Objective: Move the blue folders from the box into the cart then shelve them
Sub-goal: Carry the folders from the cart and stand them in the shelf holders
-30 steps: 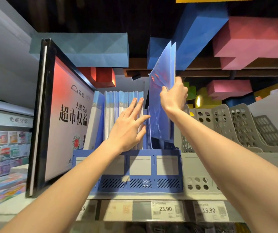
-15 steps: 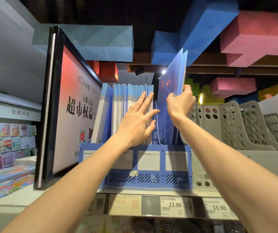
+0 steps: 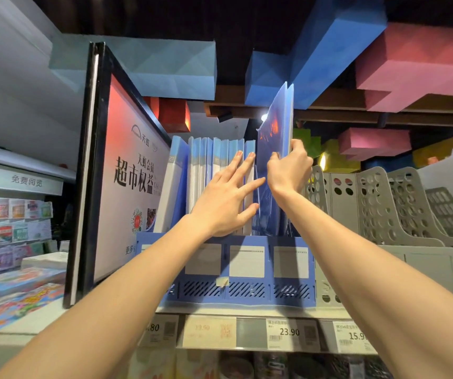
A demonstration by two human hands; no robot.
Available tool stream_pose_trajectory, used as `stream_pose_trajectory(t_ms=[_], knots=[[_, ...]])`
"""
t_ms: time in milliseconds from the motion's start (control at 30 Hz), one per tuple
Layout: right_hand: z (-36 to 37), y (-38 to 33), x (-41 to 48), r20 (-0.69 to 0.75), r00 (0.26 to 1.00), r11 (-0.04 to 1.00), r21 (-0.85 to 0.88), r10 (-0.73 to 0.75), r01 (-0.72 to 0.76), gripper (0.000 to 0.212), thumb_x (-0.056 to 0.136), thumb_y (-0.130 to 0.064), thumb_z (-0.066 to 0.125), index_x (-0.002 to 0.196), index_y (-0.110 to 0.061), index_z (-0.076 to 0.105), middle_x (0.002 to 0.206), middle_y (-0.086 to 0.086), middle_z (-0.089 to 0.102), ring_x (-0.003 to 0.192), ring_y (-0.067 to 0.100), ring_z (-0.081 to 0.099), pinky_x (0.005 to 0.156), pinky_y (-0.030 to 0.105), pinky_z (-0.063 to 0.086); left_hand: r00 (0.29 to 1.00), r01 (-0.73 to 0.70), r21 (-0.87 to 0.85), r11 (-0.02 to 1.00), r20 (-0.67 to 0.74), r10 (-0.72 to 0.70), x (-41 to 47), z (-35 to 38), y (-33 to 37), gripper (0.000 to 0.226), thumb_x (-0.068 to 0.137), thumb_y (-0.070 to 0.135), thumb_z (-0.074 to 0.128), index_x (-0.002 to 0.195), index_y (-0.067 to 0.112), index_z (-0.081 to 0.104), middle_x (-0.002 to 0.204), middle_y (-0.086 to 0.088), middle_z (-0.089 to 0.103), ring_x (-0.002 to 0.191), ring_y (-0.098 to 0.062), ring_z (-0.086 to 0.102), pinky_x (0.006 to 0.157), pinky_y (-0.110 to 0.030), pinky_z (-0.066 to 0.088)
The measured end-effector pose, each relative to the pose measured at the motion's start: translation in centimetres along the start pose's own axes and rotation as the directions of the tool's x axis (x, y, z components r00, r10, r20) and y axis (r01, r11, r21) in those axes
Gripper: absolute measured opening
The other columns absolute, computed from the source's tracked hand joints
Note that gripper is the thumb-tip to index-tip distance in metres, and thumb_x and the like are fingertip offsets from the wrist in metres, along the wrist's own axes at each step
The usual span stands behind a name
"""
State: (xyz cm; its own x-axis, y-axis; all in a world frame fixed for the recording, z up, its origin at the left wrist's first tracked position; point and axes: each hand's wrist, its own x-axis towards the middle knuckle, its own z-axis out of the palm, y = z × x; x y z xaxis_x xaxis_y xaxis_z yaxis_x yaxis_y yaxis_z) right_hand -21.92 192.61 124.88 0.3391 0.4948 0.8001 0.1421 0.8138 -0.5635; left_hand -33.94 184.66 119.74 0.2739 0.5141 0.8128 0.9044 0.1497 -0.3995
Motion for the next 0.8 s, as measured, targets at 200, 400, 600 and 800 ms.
stream_pose_trajectory(t_ms=[200,400,600,800], knots=[[-0.6,1.5,-1.7,-0.001,0.995,0.995,0.009,-0.098,0.098,0.032,0.092,-0.022,0.068,0.122,-0.015,0.060,0.114,0.009,0.071,0.100,0.029,0.068,0.077,0.032,0.054,0.999,0.004,0.003,1.000,0.035,-0.004,-0.1,-0.3,0.0,0.061,0.100,0.054,0.043,0.157,0.036,0.029,0.168,0.001,-0.014,0.153,-0.019,-0.020,0.123,-0.042,0.006],[-1.4,1.9,-1.6,-0.035,0.998,0.992,0.120,-0.043,0.047,0.027,0.093,-0.021,0.066,0.117,-0.011,0.062,0.105,0.005,0.072,0.084,0.017,0.059,0.065,0.011,0.031,1.000,-0.021,0.003,1.000,-0.011,0.021,0.0,0.6,0.0,0.072,0.101,0.055,0.037,0.161,0.031,0.006,0.168,0.002,-0.015,0.153,-0.017,-0.022,0.121,-0.035,-0.003],[-1.8,2.3,-1.7,0.085,0.996,0.996,0.087,-0.024,0.016,0.022,0.098,-0.023,0.060,0.115,-0.009,0.057,0.099,-0.001,0.060,0.067,-0.004,0.040,0.060,0.007,0.036,0.999,-0.027,-0.013,1.000,-0.033,0.026,-0.1,0.8,-0.4,0.078,0.101,0.058,0.036,0.162,0.023,0.002,0.168,0.005,-0.011,0.153,-0.015,-0.019,0.121,-0.034,0.002],[-1.1,3.3,-1.8,0.122,0.992,1.000,0.012,0.020,-0.021,0.021,0.097,-0.014,0.059,0.115,-0.004,0.058,0.108,0.012,0.064,0.088,0.018,0.050,0.067,0.018,0.031,0.998,-0.048,-0.012,0.999,-0.030,0.048,-0.1,0.7,-0.8,0.078,0.101,0.060,0.036,0.162,0.024,0.001,0.168,0.005,-0.013,0.153,-0.015,-0.021,0.120,-0.034,-0.001]])
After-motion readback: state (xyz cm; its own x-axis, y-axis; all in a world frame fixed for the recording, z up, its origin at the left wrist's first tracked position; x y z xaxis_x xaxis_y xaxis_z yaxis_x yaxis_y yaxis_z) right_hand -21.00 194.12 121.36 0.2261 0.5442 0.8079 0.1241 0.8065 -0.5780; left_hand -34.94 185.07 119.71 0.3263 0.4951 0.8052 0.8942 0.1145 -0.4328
